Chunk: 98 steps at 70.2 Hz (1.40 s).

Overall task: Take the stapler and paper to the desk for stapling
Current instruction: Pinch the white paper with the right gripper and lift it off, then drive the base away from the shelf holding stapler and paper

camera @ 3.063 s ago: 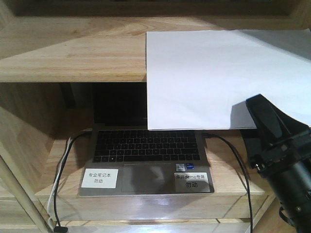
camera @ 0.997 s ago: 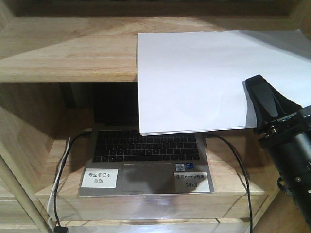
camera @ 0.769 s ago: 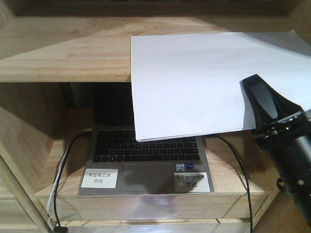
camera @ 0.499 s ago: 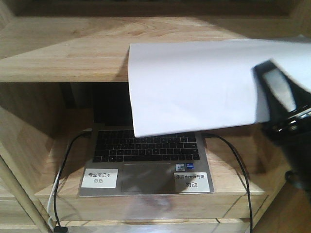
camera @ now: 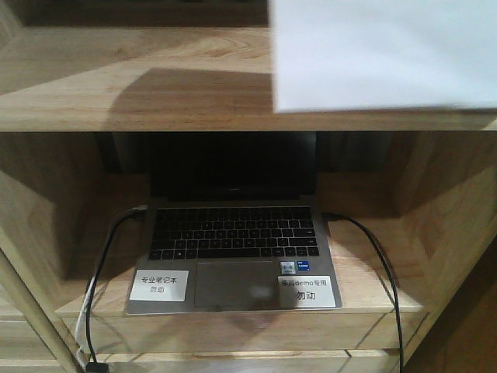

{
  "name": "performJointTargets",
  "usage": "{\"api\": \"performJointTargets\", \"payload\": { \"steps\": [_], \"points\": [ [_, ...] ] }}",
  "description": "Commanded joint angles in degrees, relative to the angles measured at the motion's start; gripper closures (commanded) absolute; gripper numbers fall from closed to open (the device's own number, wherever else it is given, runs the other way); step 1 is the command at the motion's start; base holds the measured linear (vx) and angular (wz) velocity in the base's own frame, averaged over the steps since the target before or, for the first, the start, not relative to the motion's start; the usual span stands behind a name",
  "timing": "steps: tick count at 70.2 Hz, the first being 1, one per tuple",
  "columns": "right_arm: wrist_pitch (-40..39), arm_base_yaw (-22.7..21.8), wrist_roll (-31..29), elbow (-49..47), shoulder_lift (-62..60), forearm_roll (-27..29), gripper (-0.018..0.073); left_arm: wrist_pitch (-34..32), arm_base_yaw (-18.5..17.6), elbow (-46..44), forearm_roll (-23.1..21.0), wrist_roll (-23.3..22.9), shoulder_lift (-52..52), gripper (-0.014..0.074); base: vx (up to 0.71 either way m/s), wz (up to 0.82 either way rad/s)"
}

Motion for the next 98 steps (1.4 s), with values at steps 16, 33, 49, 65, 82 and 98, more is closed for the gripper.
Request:
{"api": "performJointTargets", "payload": {
  "steps": [16, 33, 49, 65, 82, 98],
  "points": [
    [2.68, -0.29, -4.25, -1.91, -7.3, -1.43, 0.0566, -6.74, -0.17, -1.33, -0.47, -0.15, 0.61, 0.0603, 0.0, 0.0],
    [6.87, -0.29, -4.19, 0.96, -13.69, -2.64, 0.0566, -6.74, -0.17, -1.33, -0.47, -0.15, 0.61, 0.0603, 0.0, 0.0],
    [6.93, -0.29, -4.16, 4.9, -17.54, -0.38, 0.0566, -6.74, -0.17, -1.33, -0.47, -0.15, 0.61, 0.0603, 0.0, 0.0],
    [6.73, -0.29, -4.16, 4.9, -17.72, 0.49, 0.0566, -6.74, -0.17, -1.33, -0.47, -0.15, 0.61, 0.0603, 0.0, 0.0],
    [6.73, -0.29, -4.16, 4.9, -17.72, 0.49, 0.0566, -6.74, -0.17, -1.33, -0.47, -0.15, 0.61, 0.0603, 0.0, 0.0],
    [6.67, -0.29, -4.16, 4.9, -17.72, 0.24, 0.0566, -6.74, -0.17, -1.33, -0.47, -0.15, 0.61, 0.0603, 0.0, 0.0]
  ]
}}
